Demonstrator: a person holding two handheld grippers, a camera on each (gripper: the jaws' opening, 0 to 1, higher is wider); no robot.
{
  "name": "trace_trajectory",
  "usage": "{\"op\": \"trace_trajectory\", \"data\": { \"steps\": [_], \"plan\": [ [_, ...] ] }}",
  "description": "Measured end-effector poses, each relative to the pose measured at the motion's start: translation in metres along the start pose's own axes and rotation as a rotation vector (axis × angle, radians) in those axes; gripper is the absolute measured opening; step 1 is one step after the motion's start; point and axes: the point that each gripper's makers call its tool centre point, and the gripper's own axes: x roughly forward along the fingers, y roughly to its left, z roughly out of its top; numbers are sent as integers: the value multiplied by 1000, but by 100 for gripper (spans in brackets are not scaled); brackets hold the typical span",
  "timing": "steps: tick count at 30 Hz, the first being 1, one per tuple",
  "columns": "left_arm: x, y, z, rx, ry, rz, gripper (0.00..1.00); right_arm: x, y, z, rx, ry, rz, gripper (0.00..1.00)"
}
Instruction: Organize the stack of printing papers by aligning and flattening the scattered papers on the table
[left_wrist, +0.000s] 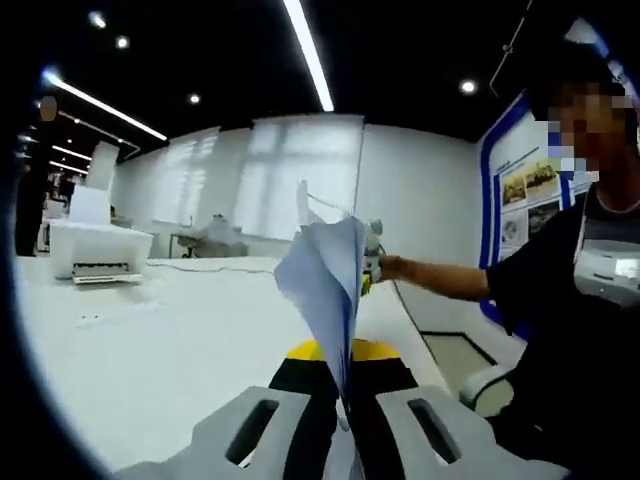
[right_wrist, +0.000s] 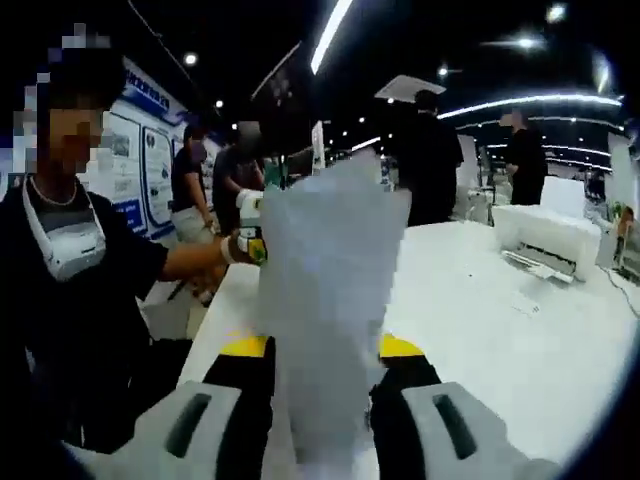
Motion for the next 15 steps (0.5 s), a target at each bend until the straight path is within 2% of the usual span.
{"op": "trace_trajectory", "data": {
  "steps": [2,4,5,6,7,8,10,15],
  "plan": [
    [-1,2,-1,-5,-3,6,6,2,2,-8,27,-37,8,27],
    [-3,2,-2,-14,-10,11,6,3,3,-10,3,-61,4,6],
    [-4,3,-1,-18,-16,12,6,3,5,-10,-12,-82,8,2],
    [-4,4,-1,-22,-22,13,6,4,7,-9,-28,-103,12,1],
    [-4,5,-1,-23,-25,20,6,6,8,-12,-8,-106,-6,0],
    [-5,7,-2,-30,-28,24,6,2,-1,-15,-5,-109,-11,0],
    [-5,8,-1,-38,-36,32,6,3,1,-12,8,-112,-18,0],
    [-6,12,8,-67,-47,55,6,6,13,7,-3,-56,-59,0]
  ]
}}
